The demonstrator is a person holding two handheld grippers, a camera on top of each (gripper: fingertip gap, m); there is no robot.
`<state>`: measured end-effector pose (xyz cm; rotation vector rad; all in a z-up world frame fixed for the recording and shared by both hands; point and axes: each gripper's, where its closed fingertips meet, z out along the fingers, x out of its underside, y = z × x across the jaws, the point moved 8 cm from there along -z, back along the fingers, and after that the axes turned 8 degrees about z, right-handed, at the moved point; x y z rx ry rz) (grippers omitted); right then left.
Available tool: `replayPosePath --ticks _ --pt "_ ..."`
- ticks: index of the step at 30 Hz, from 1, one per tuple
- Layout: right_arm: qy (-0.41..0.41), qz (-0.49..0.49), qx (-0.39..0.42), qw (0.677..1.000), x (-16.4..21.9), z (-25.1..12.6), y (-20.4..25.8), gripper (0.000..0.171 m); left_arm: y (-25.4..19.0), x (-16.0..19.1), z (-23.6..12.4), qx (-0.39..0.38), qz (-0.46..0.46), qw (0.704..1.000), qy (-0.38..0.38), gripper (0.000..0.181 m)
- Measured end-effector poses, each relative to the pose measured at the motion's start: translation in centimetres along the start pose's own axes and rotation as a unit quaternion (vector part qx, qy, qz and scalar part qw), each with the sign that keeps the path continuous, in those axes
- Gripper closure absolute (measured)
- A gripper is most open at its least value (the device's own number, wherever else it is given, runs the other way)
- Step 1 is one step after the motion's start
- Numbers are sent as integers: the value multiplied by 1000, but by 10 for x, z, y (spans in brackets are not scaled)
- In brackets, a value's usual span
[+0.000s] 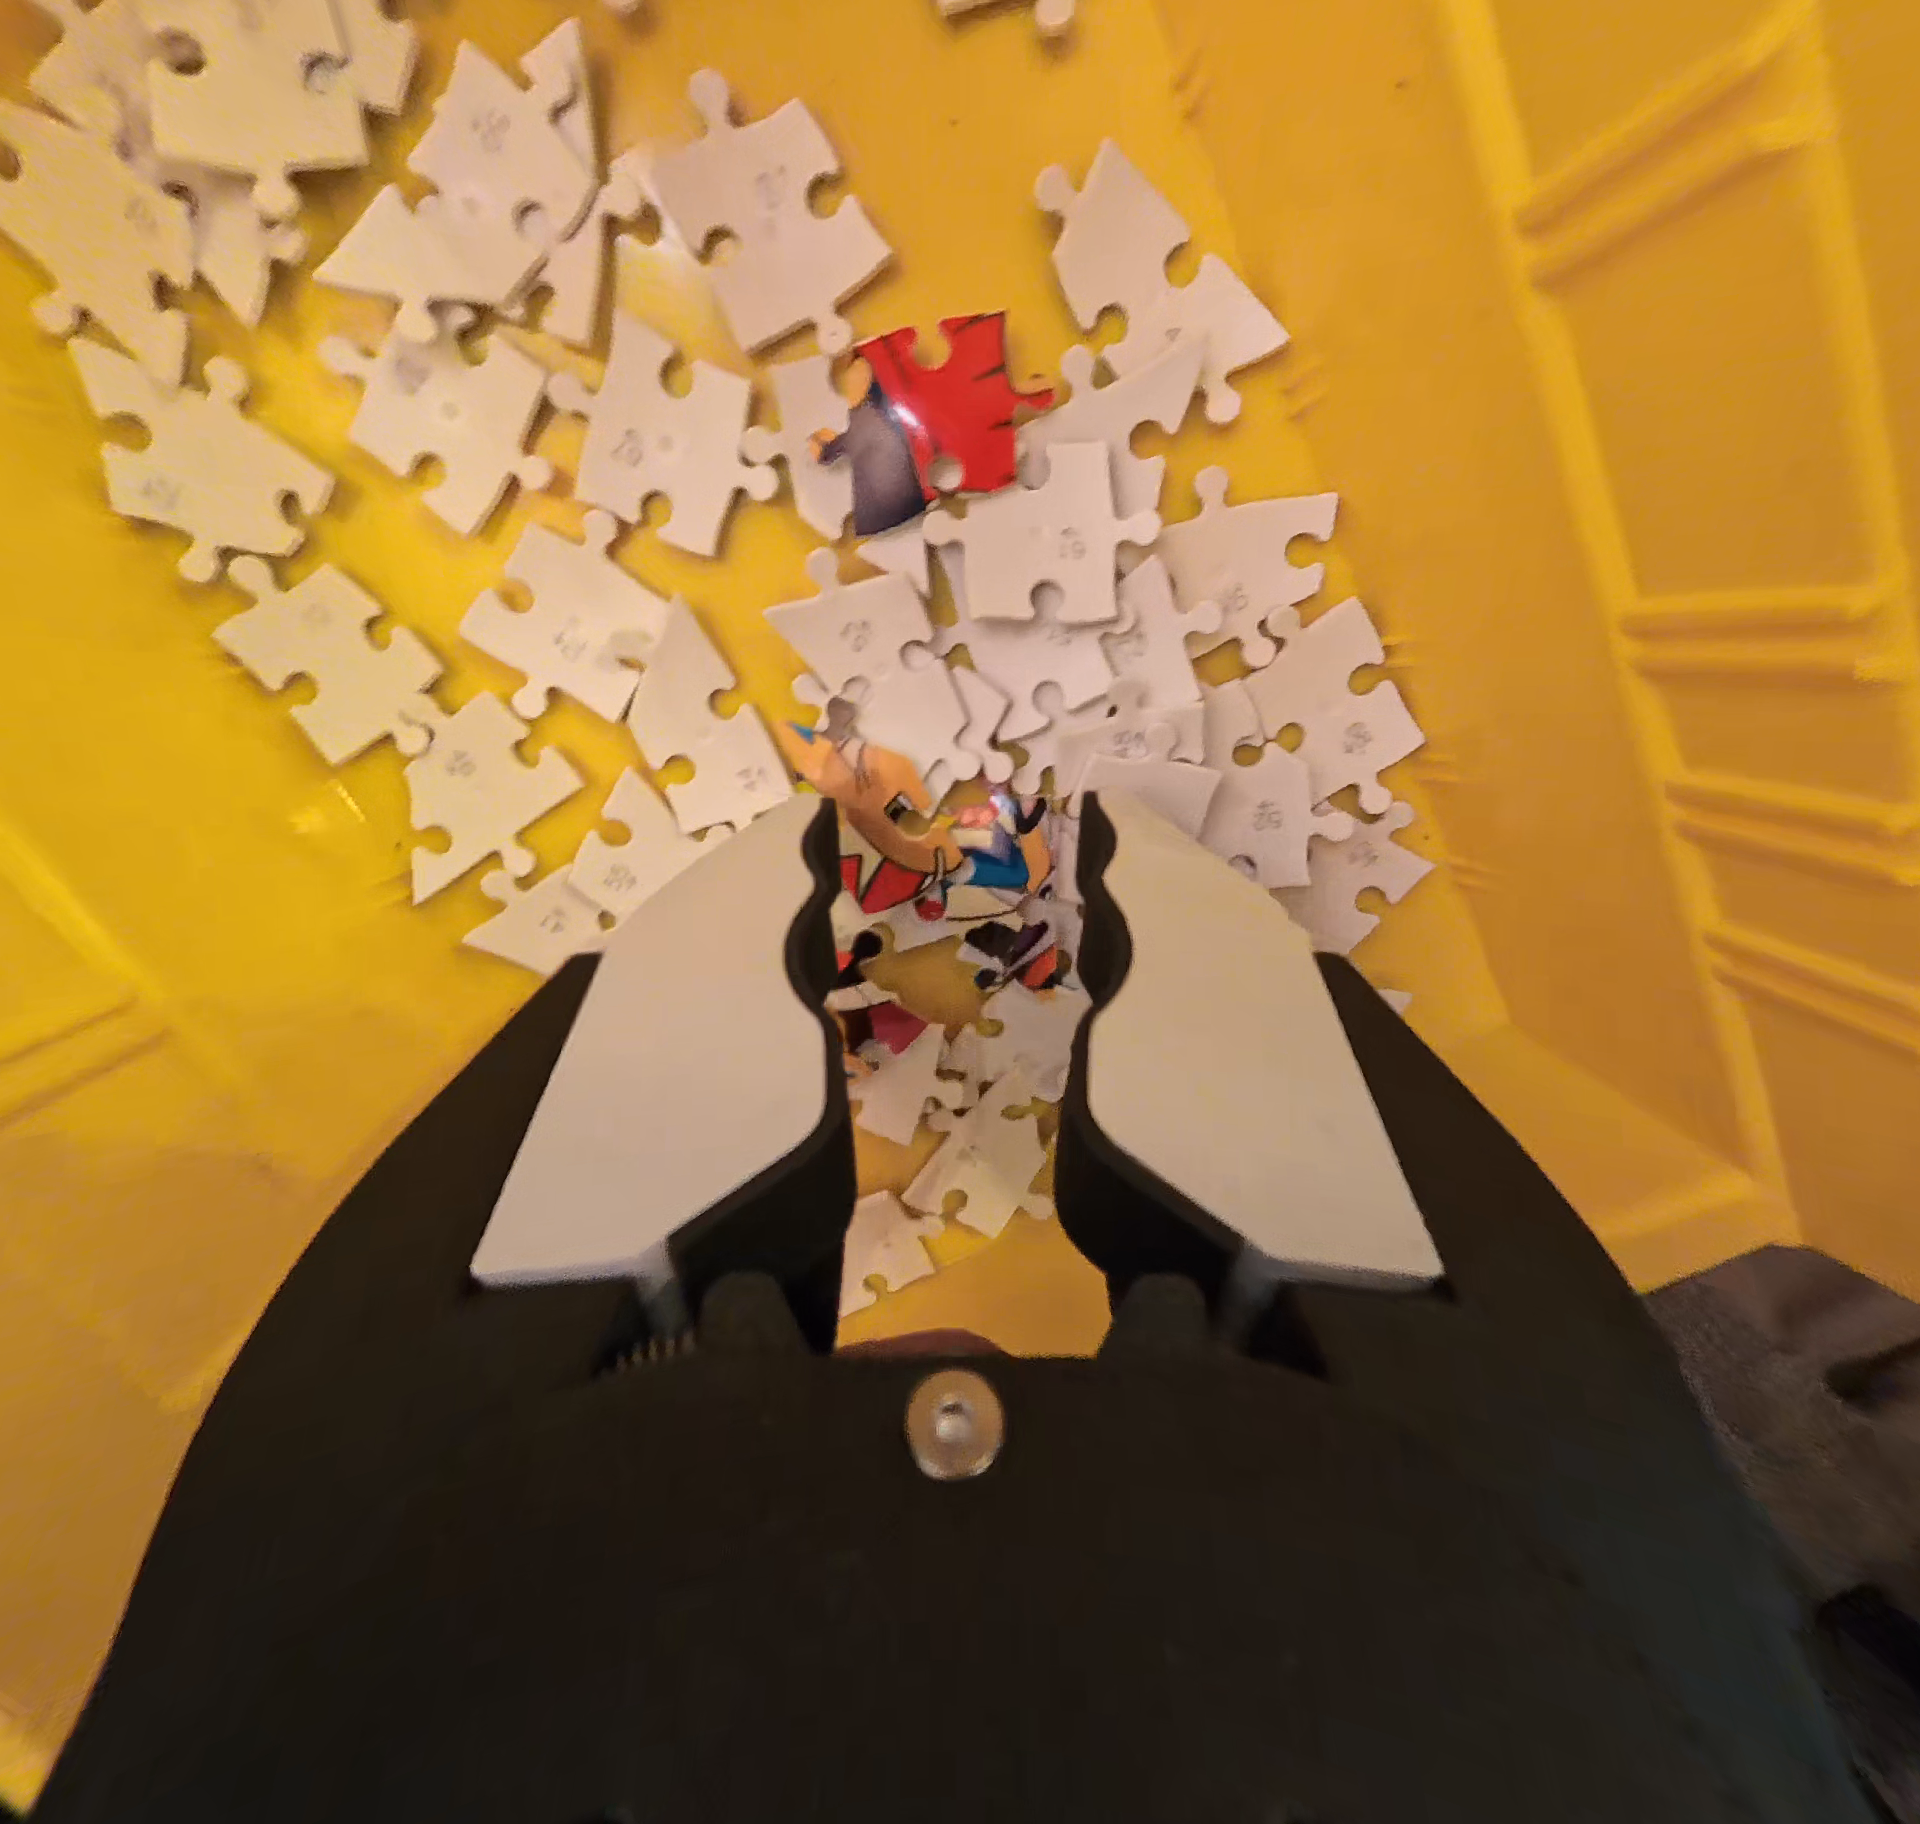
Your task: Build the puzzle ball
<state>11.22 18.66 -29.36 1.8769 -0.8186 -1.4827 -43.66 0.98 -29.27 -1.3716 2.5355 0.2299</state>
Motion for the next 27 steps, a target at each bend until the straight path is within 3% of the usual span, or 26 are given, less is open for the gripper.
replayPosePath --ticks 3,5,17,22,27 --pt "-1 0 0 1000 0 0 0 164 -2 -2 3 -14 4 1000 4 145" --pt "-1 0 -1 1000 0 0 0 164 -1 0 2 -16 -2 1000 10 164" --pt "-1 -1 -3 1000 0 -1 0 164 -7 25 -15 0 -19 999 42 175" --pt "-1 -1 -3 1000 0 0 1 164 -2 28 -18 -21 -30 998 42 176" --pt "0 -1 -3 1000 0 -1 1 164 0 16 -17 -36 -15 999 15 161"
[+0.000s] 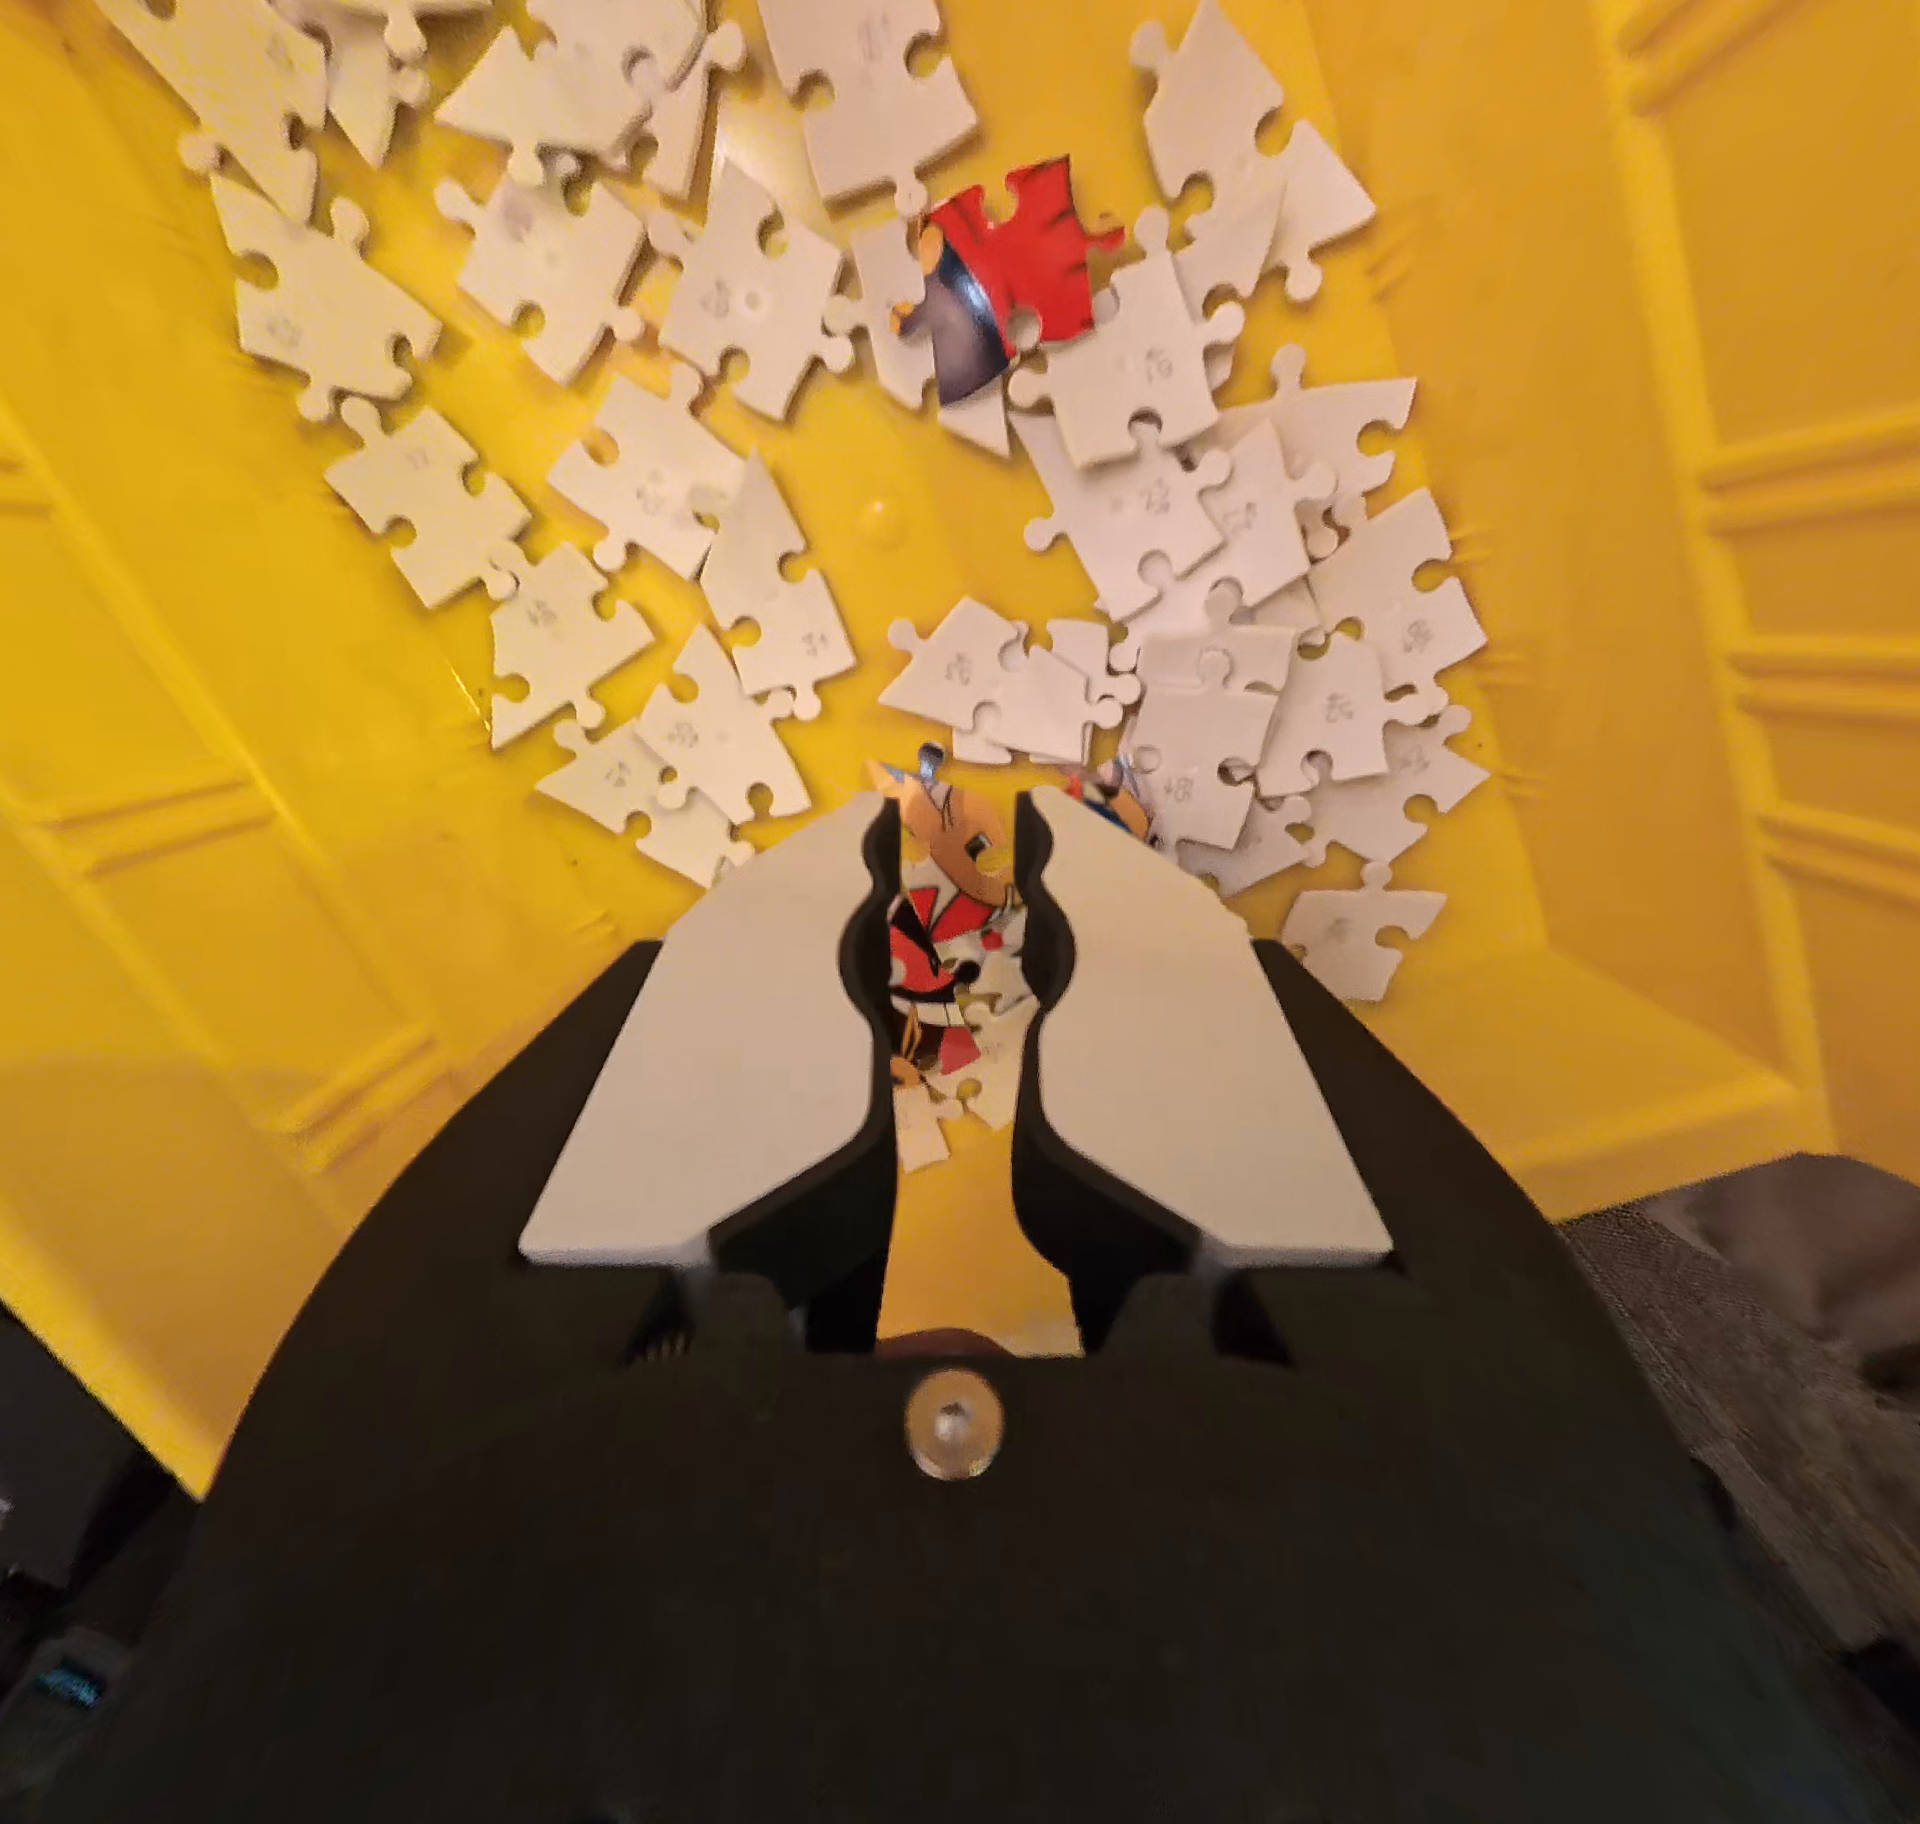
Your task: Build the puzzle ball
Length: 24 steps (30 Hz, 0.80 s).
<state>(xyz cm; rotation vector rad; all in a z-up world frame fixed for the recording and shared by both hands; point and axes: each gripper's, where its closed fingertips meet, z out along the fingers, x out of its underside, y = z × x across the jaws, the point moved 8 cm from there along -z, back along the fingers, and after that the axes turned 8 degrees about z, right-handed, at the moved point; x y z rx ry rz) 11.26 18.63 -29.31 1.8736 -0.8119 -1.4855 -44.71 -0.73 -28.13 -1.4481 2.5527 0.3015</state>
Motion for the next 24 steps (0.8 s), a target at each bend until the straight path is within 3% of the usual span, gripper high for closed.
replayPosePath --ticks 11,17,24 --pt "-1 0 -1 1000 0 0 0 164 0 -16 19 15 31 999 -2 151" --pt "-1 0 -2 1000 0 0 0 164 6 -18 22 3 38 999 -5 180" --pt "-1 0 -2 1000 0 0 0 164 25 -23 26 -34 15 999 -11 181"
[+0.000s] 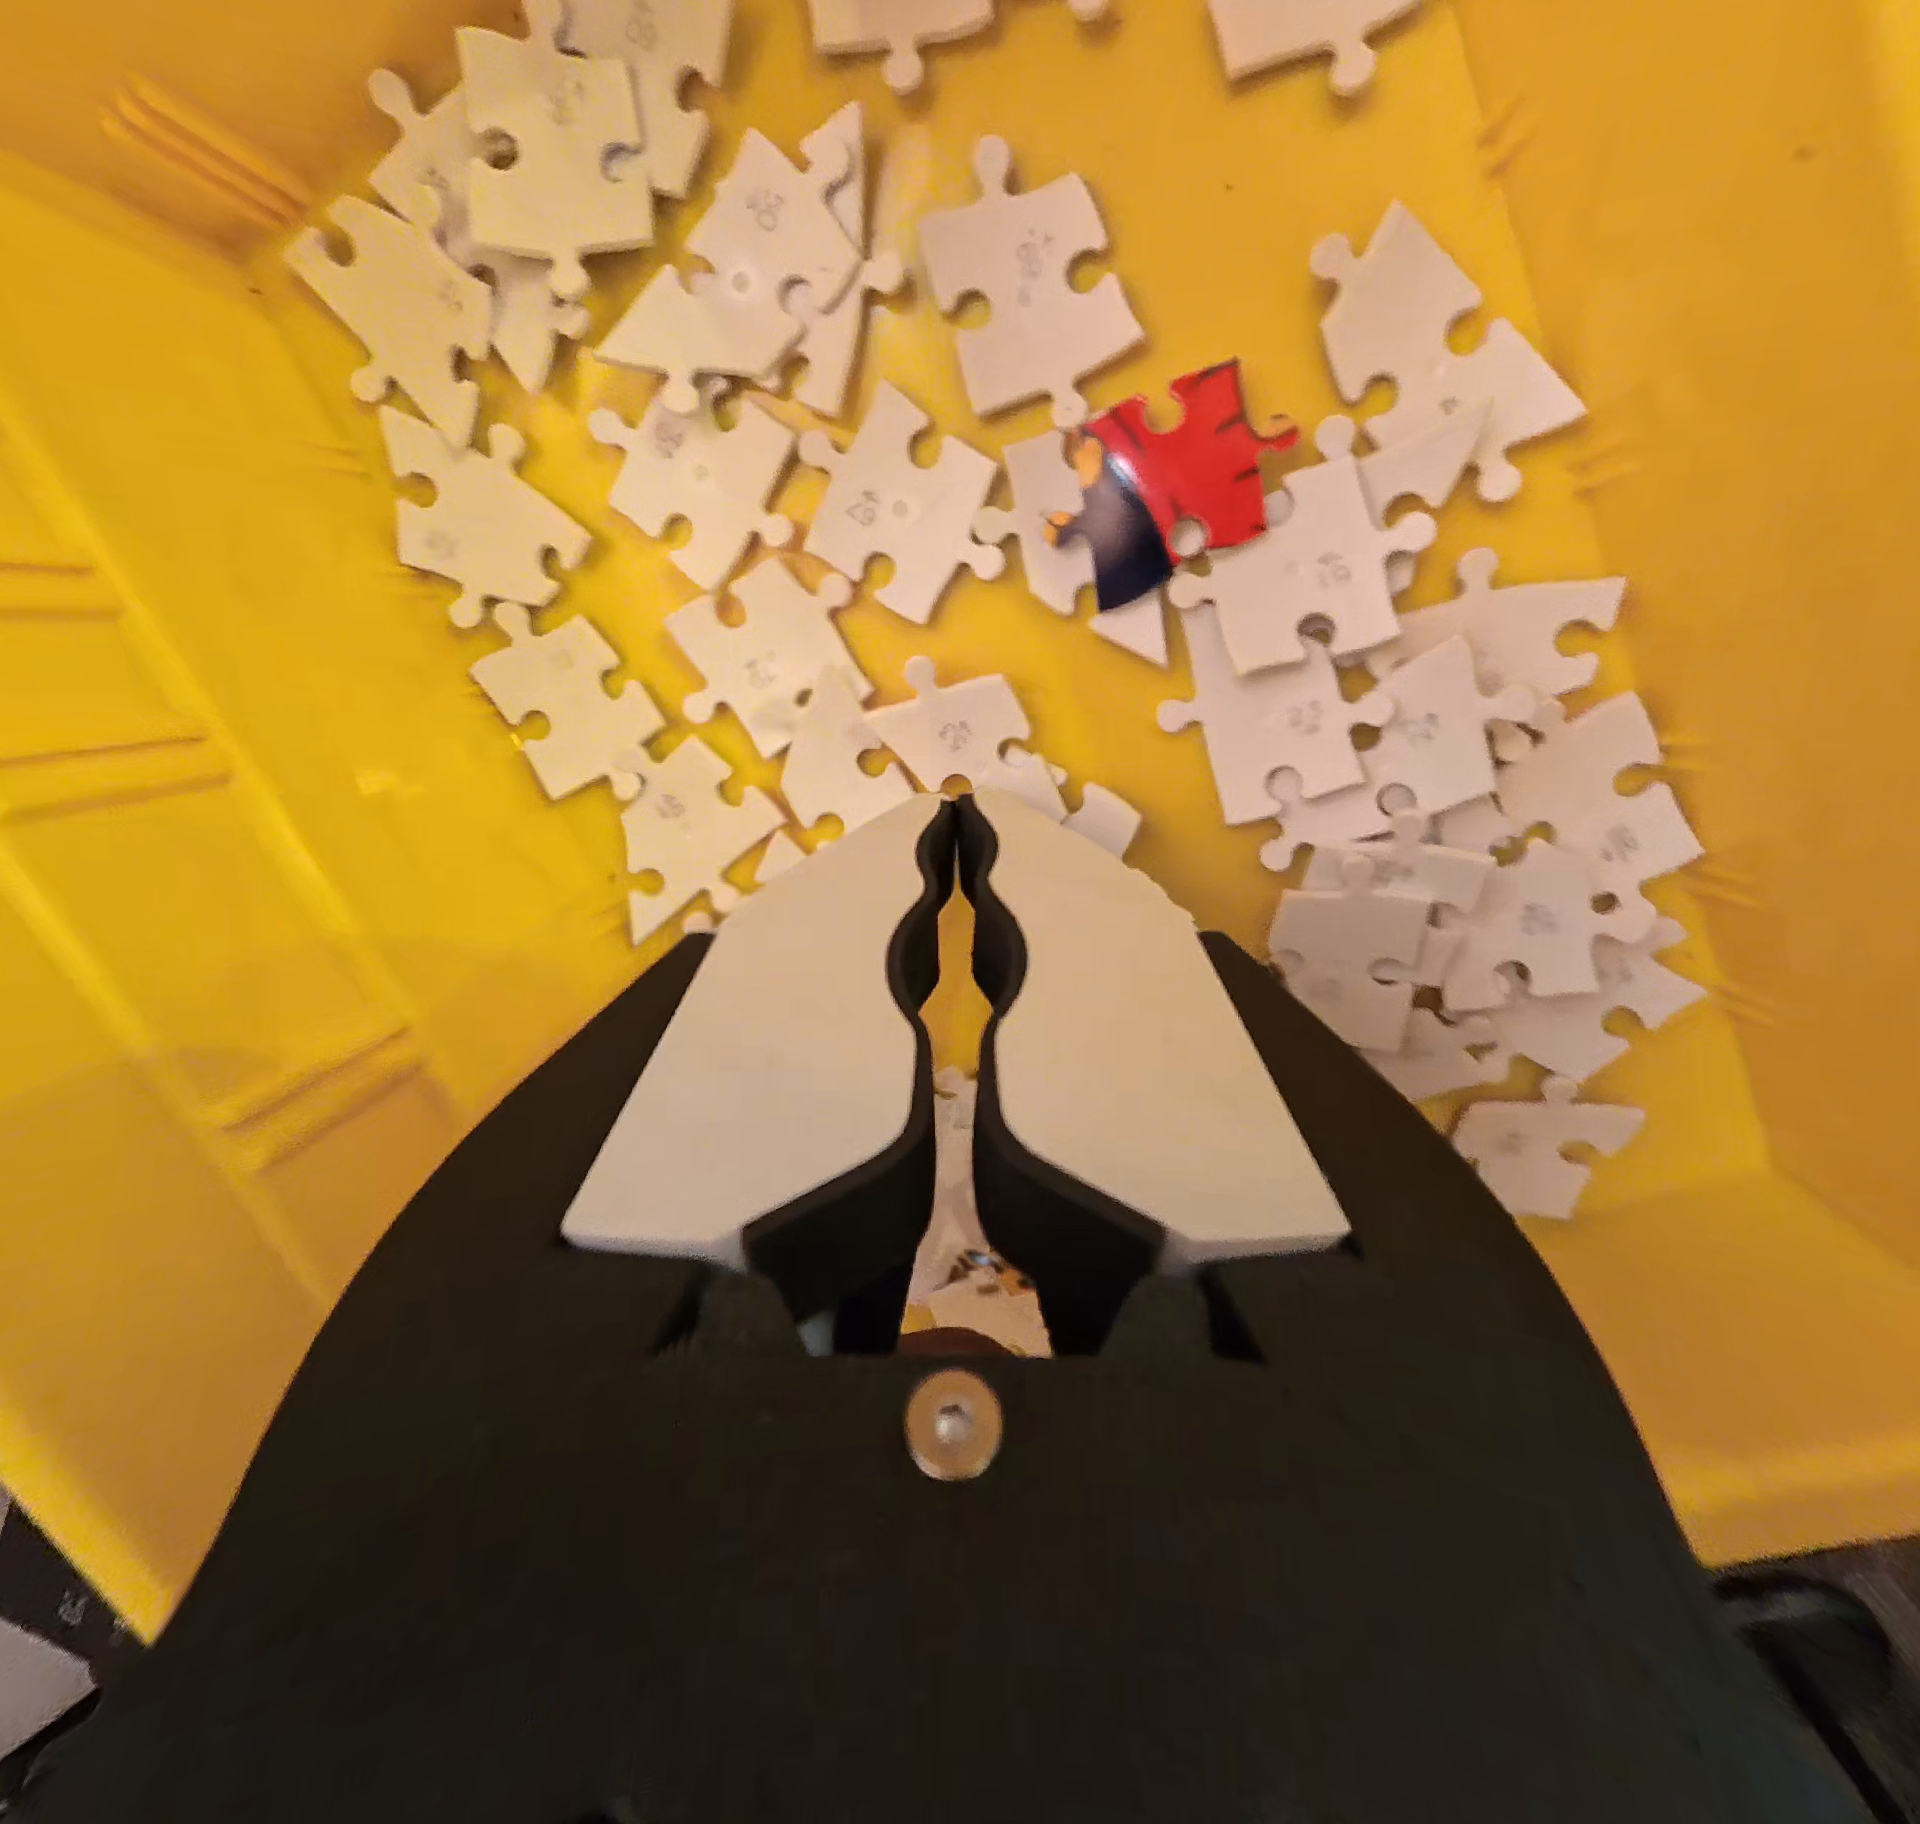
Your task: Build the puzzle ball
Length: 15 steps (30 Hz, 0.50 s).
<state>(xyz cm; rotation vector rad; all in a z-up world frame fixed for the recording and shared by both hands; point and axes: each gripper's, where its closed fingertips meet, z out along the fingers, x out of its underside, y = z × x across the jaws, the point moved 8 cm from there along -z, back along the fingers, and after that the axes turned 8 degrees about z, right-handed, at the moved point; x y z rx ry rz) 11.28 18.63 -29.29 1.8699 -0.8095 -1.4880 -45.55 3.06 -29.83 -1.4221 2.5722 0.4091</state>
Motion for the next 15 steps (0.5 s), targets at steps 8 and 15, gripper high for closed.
replayPosePath --ticks 8,15 --pt "0 0 0 1000 0 0 0 164 6 6 -15 -9 -25 999 -19 176" --pt "1 -1 1 1000 0 0 0 164 -10 3 -2 21 15 1000 5 175"
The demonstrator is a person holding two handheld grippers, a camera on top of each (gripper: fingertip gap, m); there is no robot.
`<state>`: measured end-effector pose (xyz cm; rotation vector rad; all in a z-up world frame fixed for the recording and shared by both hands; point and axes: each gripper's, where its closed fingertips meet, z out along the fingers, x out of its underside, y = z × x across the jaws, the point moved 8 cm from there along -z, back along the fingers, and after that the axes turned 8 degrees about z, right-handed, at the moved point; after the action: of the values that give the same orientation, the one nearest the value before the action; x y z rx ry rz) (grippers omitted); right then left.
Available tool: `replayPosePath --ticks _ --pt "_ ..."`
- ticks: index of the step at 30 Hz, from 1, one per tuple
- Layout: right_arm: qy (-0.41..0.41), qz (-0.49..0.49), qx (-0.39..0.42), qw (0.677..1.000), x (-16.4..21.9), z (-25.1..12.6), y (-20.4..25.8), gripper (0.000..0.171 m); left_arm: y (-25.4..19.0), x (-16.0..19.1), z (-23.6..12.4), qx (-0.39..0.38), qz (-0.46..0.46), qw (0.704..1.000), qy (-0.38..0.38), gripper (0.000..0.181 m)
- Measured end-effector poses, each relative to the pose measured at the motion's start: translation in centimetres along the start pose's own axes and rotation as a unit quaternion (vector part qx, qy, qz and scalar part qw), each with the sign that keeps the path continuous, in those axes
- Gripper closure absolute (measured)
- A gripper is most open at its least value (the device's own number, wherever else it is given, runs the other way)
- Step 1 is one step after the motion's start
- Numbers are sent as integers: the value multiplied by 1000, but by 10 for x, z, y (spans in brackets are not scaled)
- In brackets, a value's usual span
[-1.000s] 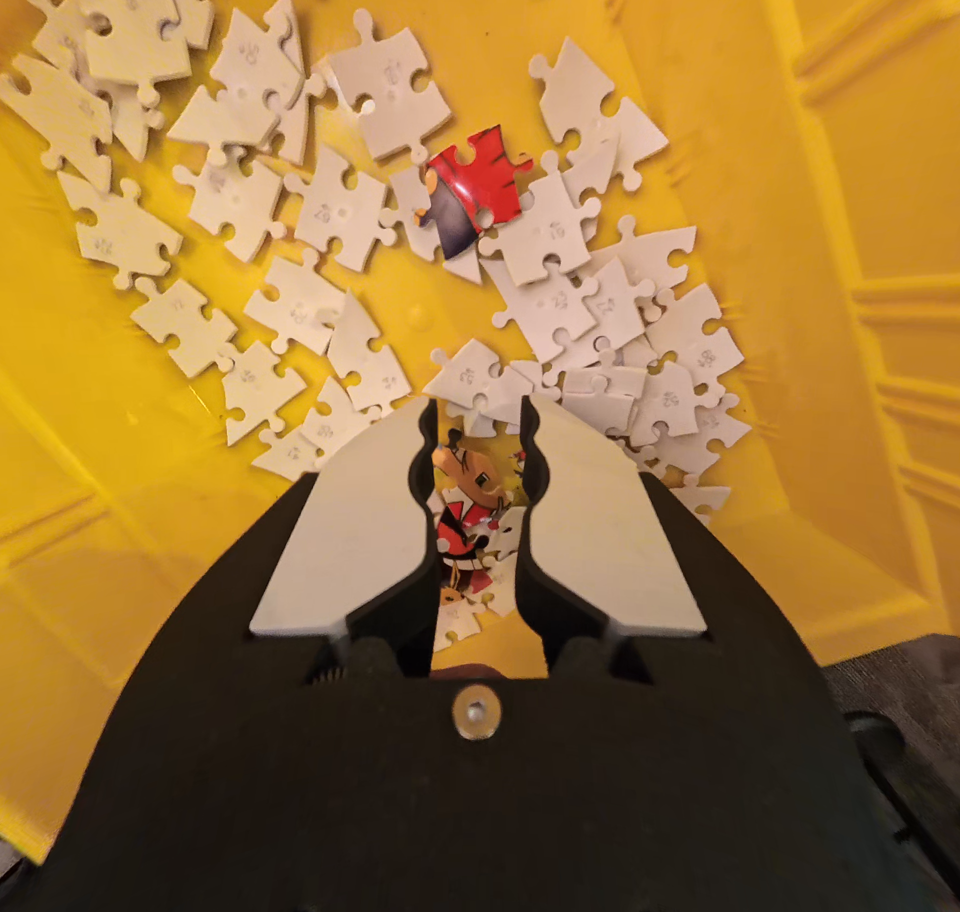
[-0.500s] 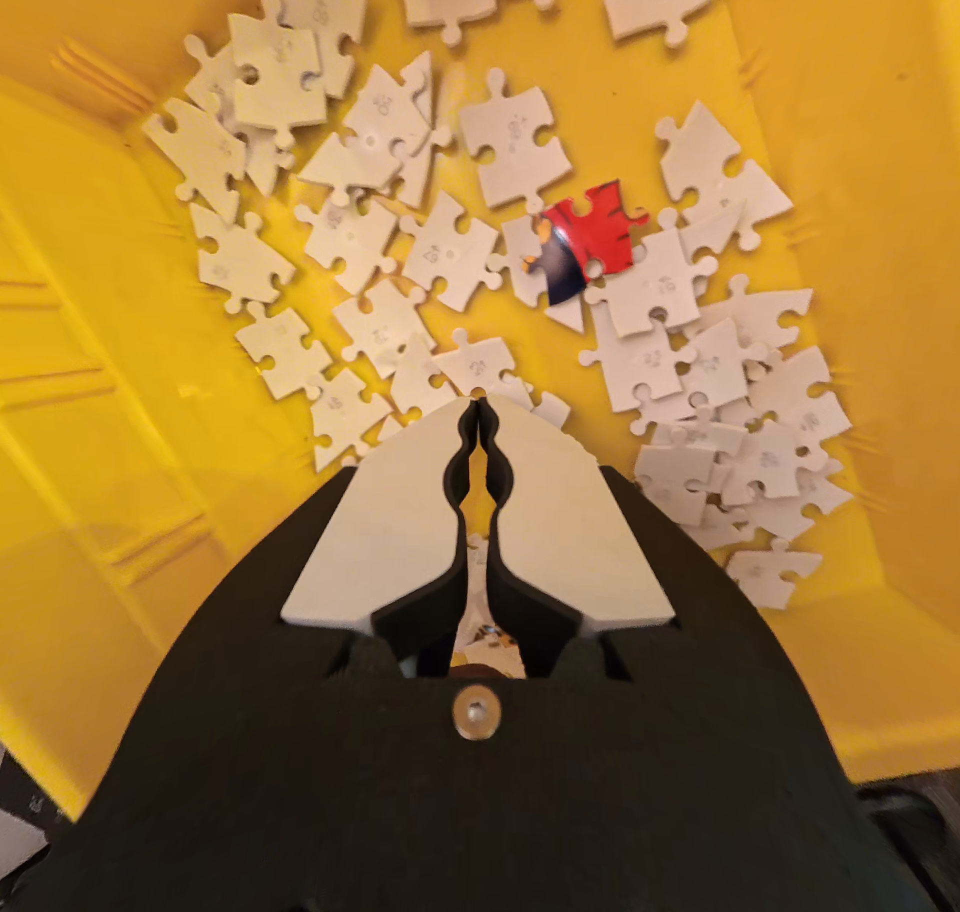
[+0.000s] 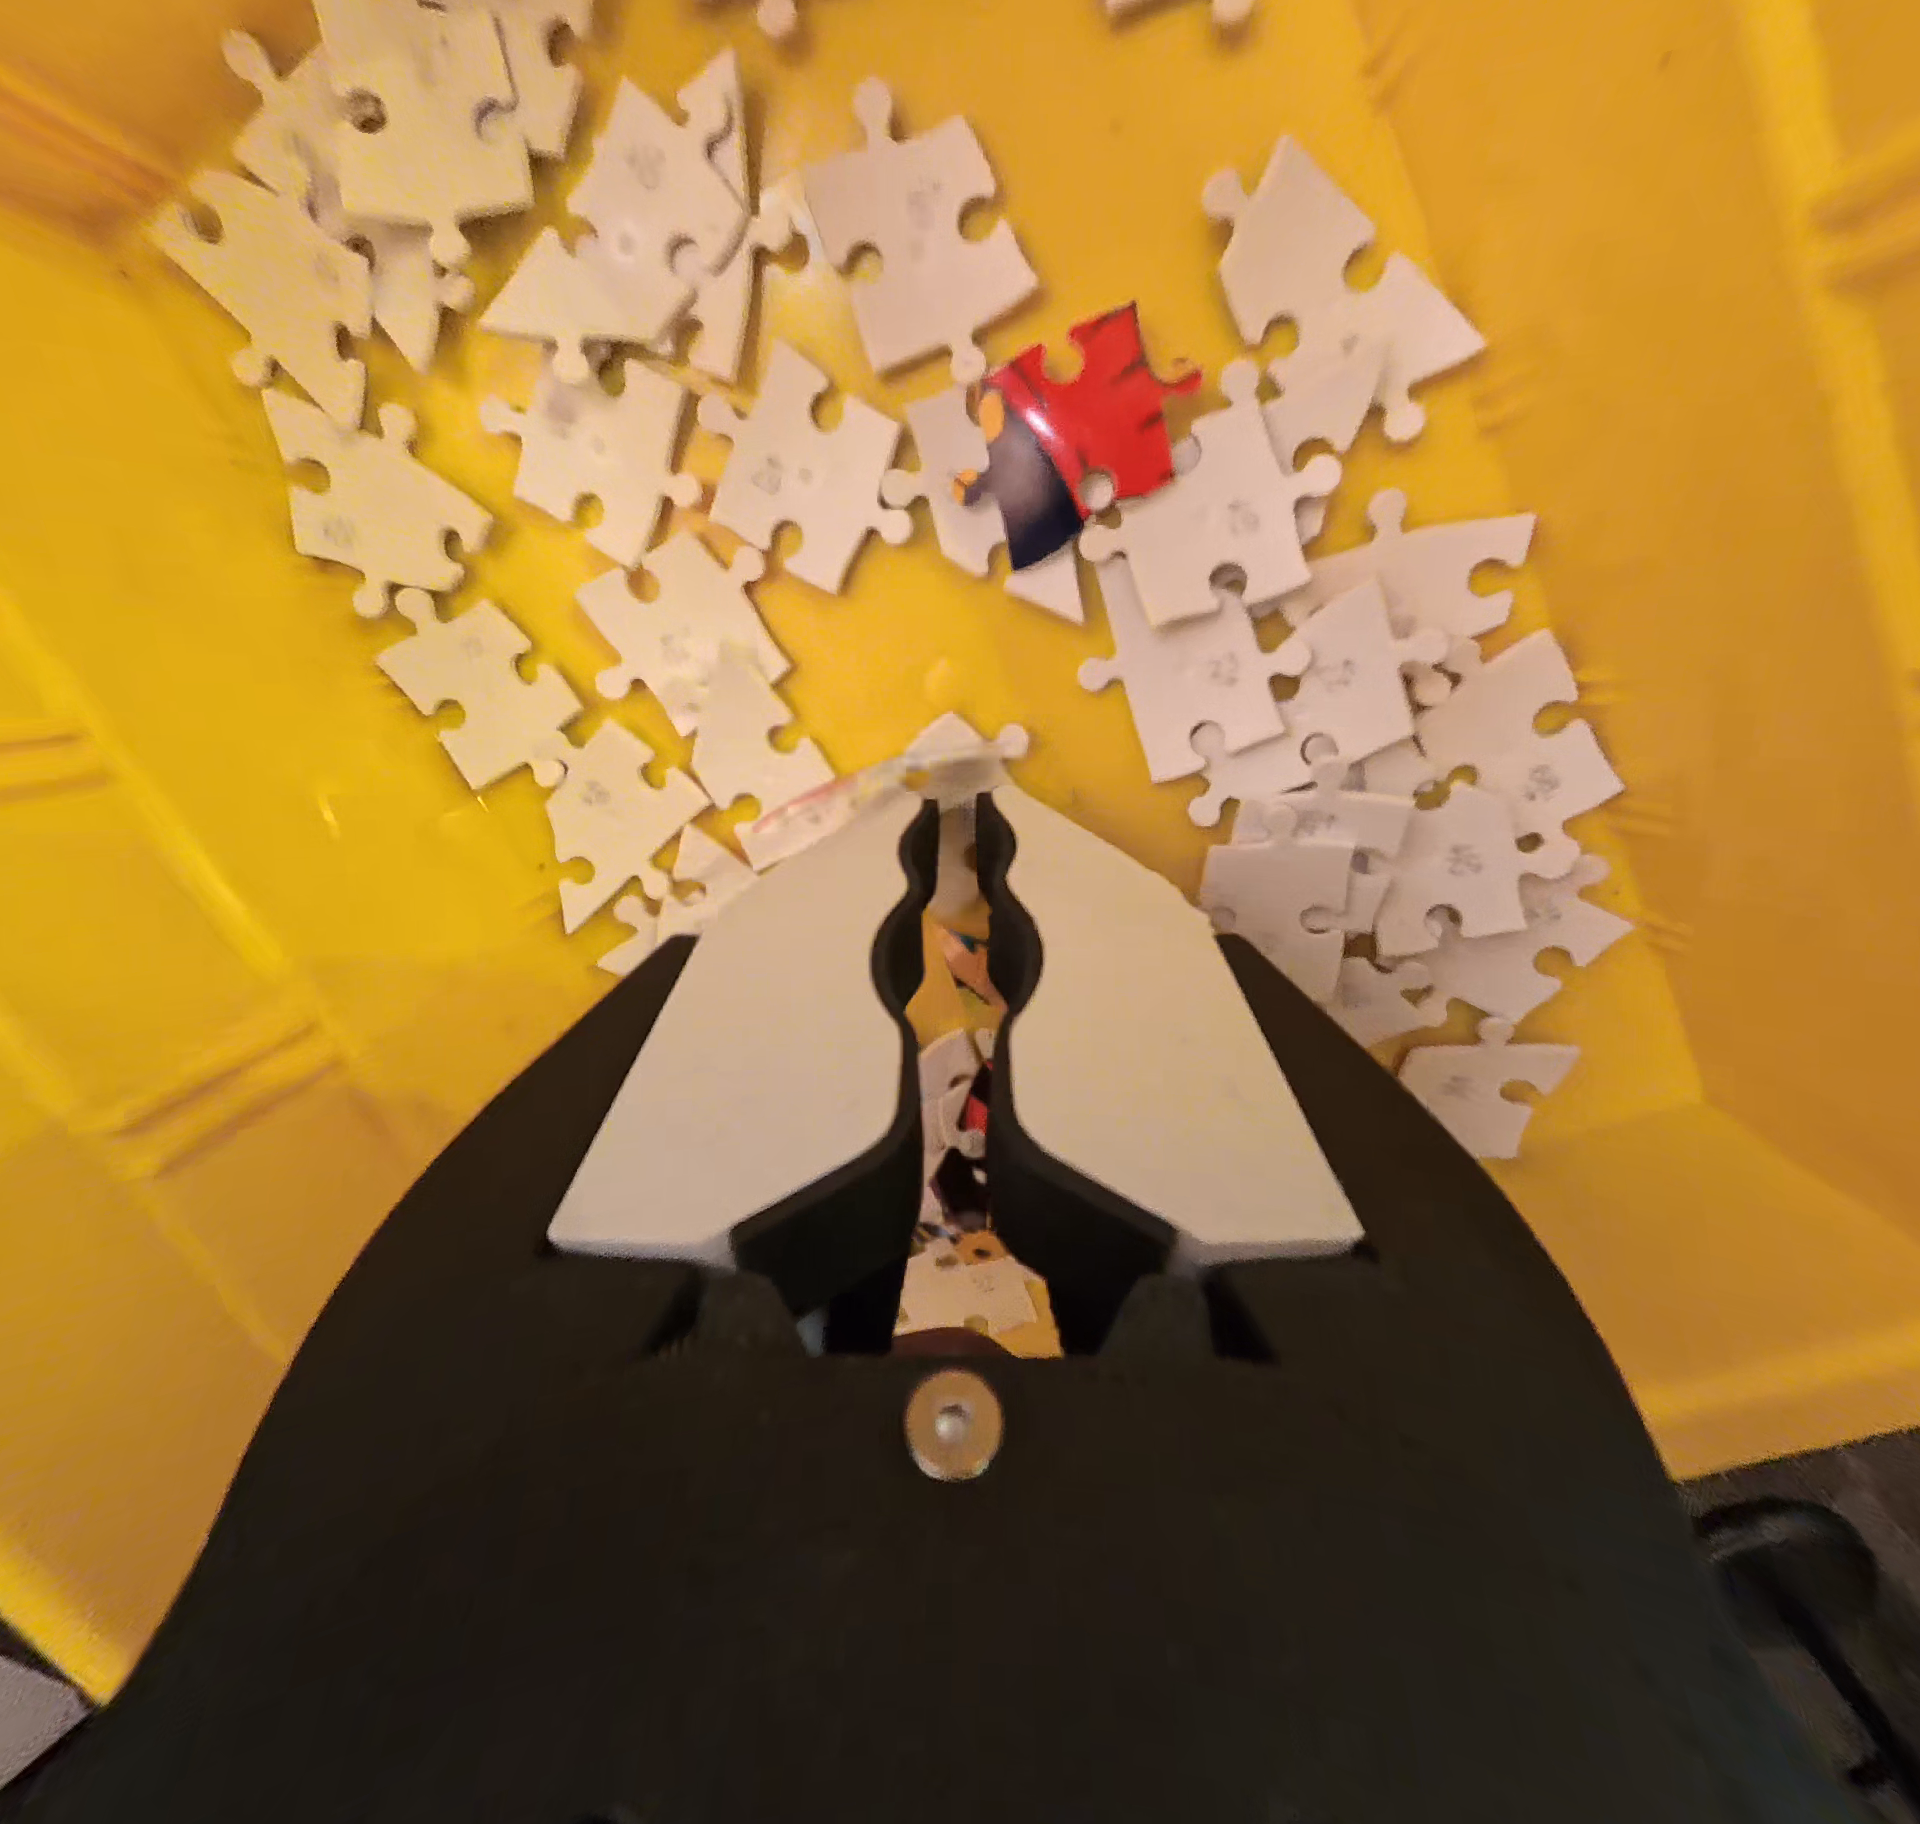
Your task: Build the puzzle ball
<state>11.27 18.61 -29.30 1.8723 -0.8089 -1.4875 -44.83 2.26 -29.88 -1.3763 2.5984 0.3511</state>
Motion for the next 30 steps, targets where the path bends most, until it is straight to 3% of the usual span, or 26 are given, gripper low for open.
replayPosePath --ticks 10,16,20,24,30 --pt "-1 0 0 1000 0 0 0 164 27 -10 -4 -67 -25 997 -42 176" --pt "-1 1 -2 1000 0 0 0 164 17 -2 -10 -32 -9 999 -16 173" --pt "-2 0 -2 1000 0 -1 0 164 -3 -9 -8 22 8 999 -29 153" --pt "-1 0 -2 1000 0 -1 0 164 -22 -19 -2 58 21 998 -34 148" --pt "-2 -1 -2 1000 0 -1 0 164 -7 -7 -8 23 -18 999 -16 130"
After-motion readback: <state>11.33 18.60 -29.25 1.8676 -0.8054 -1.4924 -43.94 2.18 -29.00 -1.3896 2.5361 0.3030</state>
